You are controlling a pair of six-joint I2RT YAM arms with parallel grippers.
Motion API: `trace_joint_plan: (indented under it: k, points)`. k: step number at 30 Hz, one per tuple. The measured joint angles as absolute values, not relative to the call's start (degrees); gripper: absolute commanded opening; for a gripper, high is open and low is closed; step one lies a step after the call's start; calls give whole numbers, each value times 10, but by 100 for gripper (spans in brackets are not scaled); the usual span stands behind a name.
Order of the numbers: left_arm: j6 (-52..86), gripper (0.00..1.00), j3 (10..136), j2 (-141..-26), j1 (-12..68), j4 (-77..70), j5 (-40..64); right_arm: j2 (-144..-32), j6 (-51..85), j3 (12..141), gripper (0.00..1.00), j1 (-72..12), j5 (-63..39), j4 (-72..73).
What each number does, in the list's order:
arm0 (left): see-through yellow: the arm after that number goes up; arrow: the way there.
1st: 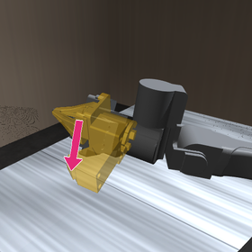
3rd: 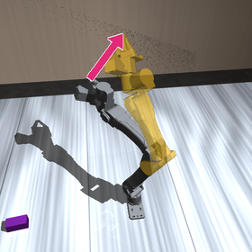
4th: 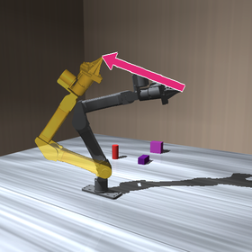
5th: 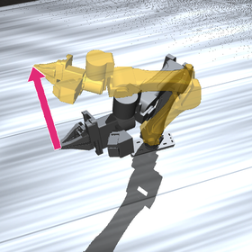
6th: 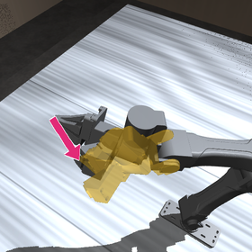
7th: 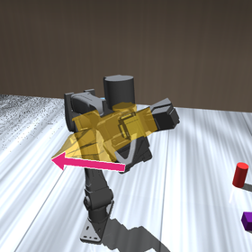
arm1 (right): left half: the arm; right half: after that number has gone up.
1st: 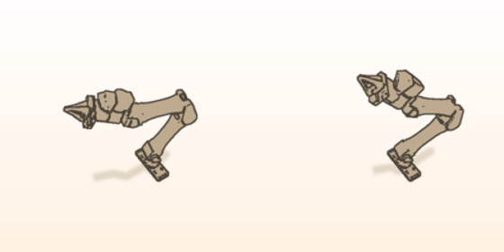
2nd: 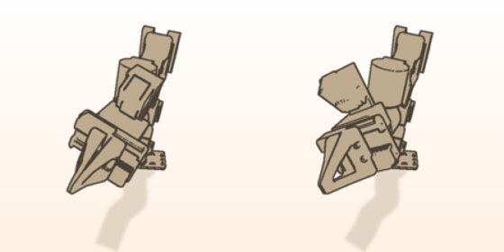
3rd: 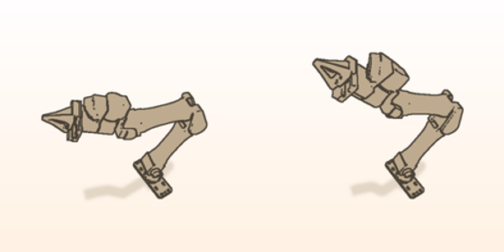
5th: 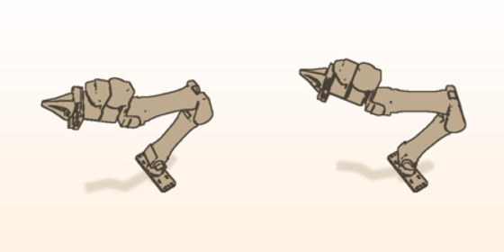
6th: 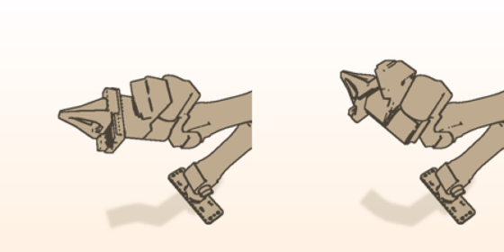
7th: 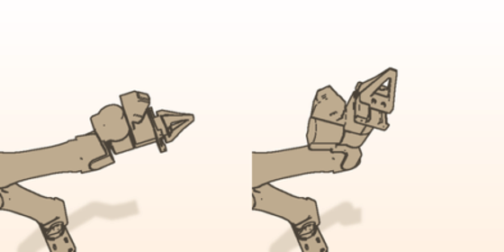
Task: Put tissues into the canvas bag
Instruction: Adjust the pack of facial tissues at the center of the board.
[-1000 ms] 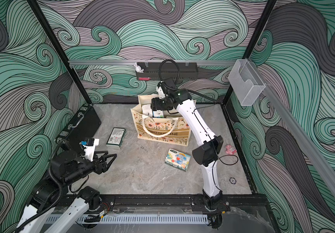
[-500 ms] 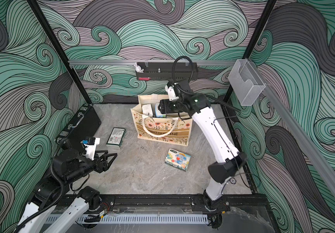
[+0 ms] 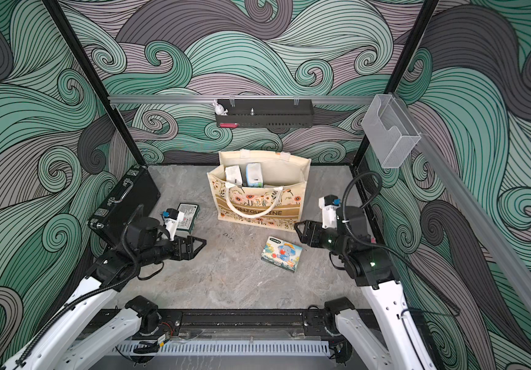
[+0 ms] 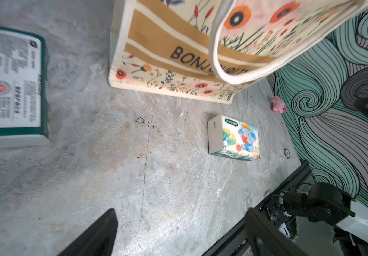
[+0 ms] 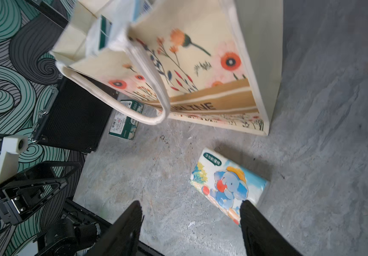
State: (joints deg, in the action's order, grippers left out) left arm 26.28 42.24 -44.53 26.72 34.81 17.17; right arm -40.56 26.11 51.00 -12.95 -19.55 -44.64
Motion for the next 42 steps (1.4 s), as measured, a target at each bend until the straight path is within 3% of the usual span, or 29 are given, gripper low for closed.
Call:
trace_joint_plan:
  k: [6, 11, 22, 27, 31, 42]
  points:
    - [290, 81, 423, -560, 345, 288, 170, -326, 376, 300, 73, -112, -228, -362]
    - [310, 75, 425, -651, 396, 235, 170, -266, 448, 199, 75, -110, -226, -321]
    - [322, 75, 518, -835, 453, 163, 165, -227, 474, 113, 79, -109, -228, -273]
    - [321, 69, 570, -902, 463, 145, 162, -239, 480, 98, 79, -109, -232, -258]
    - [322, 64, 593, -941, 471, 129, 159, -240, 480, 98, 79, -109, -235, -245]
    - [337, 64, 601, -1014, 505, 62, 116, -260, 480, 96, 79, -107, -242, -214]
